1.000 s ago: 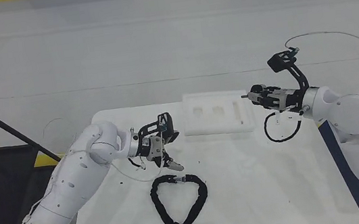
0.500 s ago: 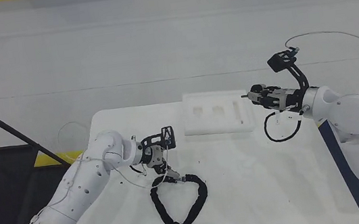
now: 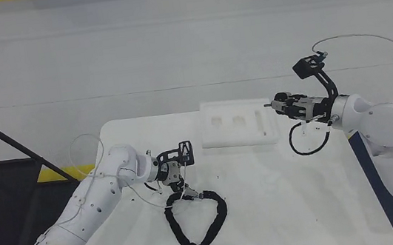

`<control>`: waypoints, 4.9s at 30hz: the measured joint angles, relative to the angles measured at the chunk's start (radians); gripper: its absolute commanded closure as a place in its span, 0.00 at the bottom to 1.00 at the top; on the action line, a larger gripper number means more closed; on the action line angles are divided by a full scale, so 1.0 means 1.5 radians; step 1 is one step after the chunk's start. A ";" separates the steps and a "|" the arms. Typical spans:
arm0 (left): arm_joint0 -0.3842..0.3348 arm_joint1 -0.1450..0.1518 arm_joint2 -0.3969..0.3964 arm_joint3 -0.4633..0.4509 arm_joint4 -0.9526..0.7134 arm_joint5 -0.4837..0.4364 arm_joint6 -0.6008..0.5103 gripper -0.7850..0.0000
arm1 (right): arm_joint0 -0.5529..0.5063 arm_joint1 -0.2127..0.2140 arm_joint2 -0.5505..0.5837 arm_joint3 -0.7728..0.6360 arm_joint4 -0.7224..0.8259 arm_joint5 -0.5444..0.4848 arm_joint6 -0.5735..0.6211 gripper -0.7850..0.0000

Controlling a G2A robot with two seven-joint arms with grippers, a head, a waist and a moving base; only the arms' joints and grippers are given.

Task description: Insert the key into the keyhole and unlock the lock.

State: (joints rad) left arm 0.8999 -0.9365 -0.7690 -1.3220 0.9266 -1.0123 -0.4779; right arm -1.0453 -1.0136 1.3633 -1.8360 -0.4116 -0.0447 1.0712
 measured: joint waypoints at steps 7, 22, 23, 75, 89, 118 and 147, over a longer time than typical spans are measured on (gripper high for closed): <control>0.015 0.011 -0.027 -0.038 0.059 0.000 0.077 0.00 | 0.000 0.000 0.000 0.000 0.000 0.000 0.000 1.00; 0.117 0.053 -0.032 -0.013 0.441 0.025 0.528 0.00 | 0.000 0.000 0.000 0.000 0.000 0.000 0.000 1.00; 0.117 0.052 -0.024 -0.002 0.462 0.035 0.554 0.00 | 0.000 0.000 0.000 0.000 0.000 0.000 0.000 1.00; 0.067 0.018 -0.018 -0.039 0.418 0.001 0.636 1.00 | -0.010 0.000 -0.013 -0.013 0.012 -0.014 0.012 1.00; 0.062 0.009 -0.058 -0.196 0.213 0.065 0.384 1.00 | 0.024 0.001 -0.057 -0.091 0.115 0.076 0.129 1.00; 0.062 -0.009 -0.047 -0.209 0.185 0.142 0.396 1.00 | 0.021 0.005 -0.055 -0.119 0.148 0.134 0.149 1.00; 0.114 -0.047 -0.021 -0.198 0.331 0.342 0.542 1.00 | 0.061 0.016 -0.115 -0.178 0.124 0.358 0.170 1.00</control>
State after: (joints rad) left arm 1.0704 -1.0077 -0.8008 -1.6186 1.4225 -0.4995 0.3355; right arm -0.9544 -0.9890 1.1903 -2.1034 -0.2263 0.4928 1.3268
